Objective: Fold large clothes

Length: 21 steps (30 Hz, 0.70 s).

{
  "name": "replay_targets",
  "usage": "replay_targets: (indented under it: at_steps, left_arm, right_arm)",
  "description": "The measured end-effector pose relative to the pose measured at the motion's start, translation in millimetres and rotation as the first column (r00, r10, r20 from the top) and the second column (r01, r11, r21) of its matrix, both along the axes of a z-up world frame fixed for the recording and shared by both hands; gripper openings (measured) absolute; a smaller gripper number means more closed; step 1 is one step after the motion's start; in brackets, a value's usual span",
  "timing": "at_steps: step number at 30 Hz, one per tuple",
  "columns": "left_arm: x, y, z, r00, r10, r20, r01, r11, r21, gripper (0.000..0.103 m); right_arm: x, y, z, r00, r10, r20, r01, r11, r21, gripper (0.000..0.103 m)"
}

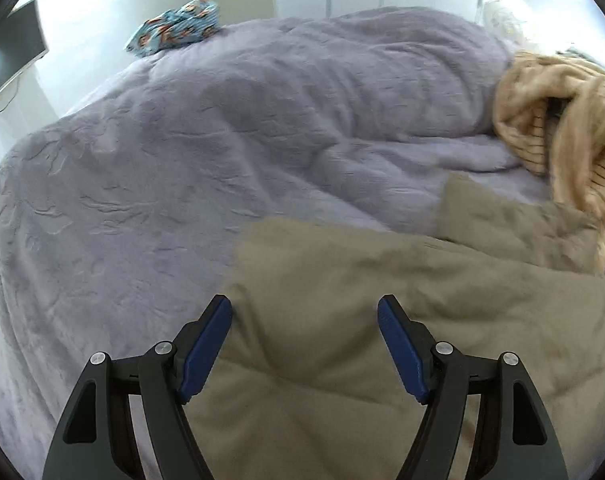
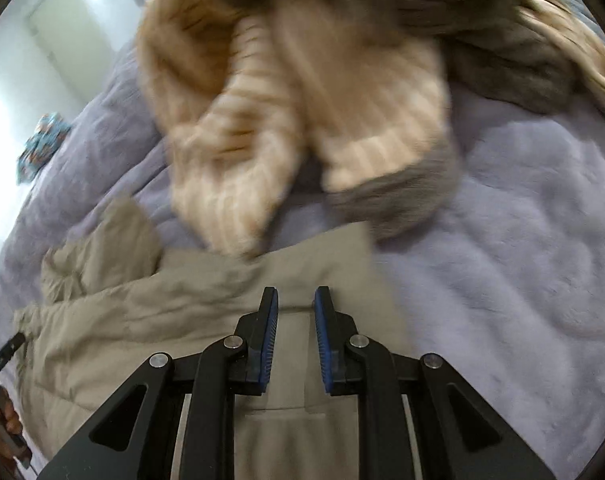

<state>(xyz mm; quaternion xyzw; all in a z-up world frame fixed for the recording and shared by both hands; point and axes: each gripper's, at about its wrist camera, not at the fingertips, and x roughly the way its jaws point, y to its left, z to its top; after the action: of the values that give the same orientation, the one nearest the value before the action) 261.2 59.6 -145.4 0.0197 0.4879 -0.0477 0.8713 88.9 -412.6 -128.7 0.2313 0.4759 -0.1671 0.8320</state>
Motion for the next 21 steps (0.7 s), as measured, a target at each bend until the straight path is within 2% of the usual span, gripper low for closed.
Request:
replay_targets:
  at_steps: [3,4,9,12,15,21]
  left_arm:
    - [18,15,-23,0.996,0.047,-0.078,-0.051,0.997,-0.051,0.076]
    - [21,17,-31,0.994,0.057,-0.098,-0.064,0.995,-0.075,0.079]
    - [20,14,-52,0.994,0.068,-0.087,-0.074,0.995,-0.061,0.083]
    - [25,20,-58,0.991,0.084,-0.106,-0.093,0.992,-0.081,0.091]
    - [27,26,-63,0.986,0.105,-0.132,-0.121,0.986,-0.119,0.093]
    - [17,21,-44,0.990,0.110,-0.093,-0.114,0.993,-0.039,0.093]
  right_arm:
    - [2,-7,-22,0.999,0.001,-0.052,0.002,0.998,0.056,0.019]
    - [8,-5,-30,0.998,0.012,-0.068,-0.009,0.998,0.057,0.019]
    - [32,-4,-59,0.996,0.024,-0.087,-0.020,0.999,0.041,0.019]
    - [42,-7,-68,0.995,0.020,-0.097,-0.016,0.999,0.048,0.019]
    - [52,-11,-71,0.994,0.019,-0.109,-0.012,0.998,0.063,0.019]
    - [57,-10,-46,0.992,-0.008,-0.128,0.012,1.000,0.027,0.023]
